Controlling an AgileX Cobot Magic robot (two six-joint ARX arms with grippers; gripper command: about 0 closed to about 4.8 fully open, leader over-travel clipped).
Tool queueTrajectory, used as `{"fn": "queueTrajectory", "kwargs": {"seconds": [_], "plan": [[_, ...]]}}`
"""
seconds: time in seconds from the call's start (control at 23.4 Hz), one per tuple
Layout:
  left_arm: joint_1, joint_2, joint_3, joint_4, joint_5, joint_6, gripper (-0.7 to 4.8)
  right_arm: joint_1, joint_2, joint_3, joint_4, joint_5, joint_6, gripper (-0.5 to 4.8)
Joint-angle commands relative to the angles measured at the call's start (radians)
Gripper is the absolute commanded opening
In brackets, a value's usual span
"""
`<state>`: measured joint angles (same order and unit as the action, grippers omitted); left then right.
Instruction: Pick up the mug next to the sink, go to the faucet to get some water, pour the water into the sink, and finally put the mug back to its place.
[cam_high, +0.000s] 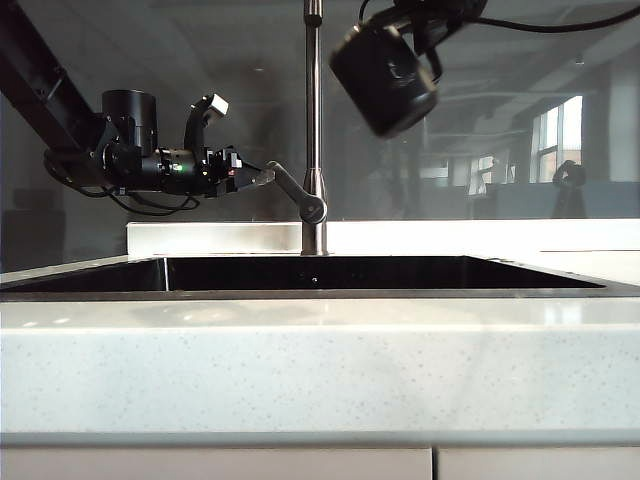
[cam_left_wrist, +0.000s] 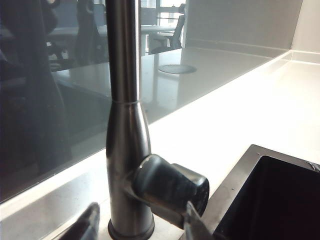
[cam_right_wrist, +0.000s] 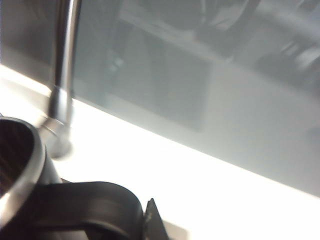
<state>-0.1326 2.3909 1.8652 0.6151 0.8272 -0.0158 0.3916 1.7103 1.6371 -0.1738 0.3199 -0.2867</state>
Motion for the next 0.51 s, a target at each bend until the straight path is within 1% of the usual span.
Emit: {"fn": "queueTrajectory", "kwargs": {"seconds": [0.04,0.17,0.21,0.26,0.3,0.51], "plan": [[0.001,-0.007,0.003,0.006,0.004,0.001,2.1,-0.039,-0.015,-0.057,0.118,-0.069,0.21,-0.02],[0.001,-0.007,0.003,0.006,0.004,0.0,2.1,-0.071,-0.025,-0.136,0.197,-0.098,0.264,-0.02],[0.001,-0.007,0.003,0.006,0.003,0.001,2.1,-0.098,-0.042,-0.212,0.26,-0.115,0.315,-0.02],[0.001,-0.007,0.003,0.006,0.004,0.001,2.1,-0.11,-0.05,-0.249,0.295,-0.122,0.331,-0.02],[0.001,-0.007,0.003,0.006,0.004,0.0,2.1,-0.138,-0.077,-0.347,0.382,-0.123,0.364,-0.02],[0.001,-0.007,0.002,0.006,0.004,0.0,2.1,-0.226,-0.15,-0.616,0.636,-0.124,0.468,-0.02]]}}
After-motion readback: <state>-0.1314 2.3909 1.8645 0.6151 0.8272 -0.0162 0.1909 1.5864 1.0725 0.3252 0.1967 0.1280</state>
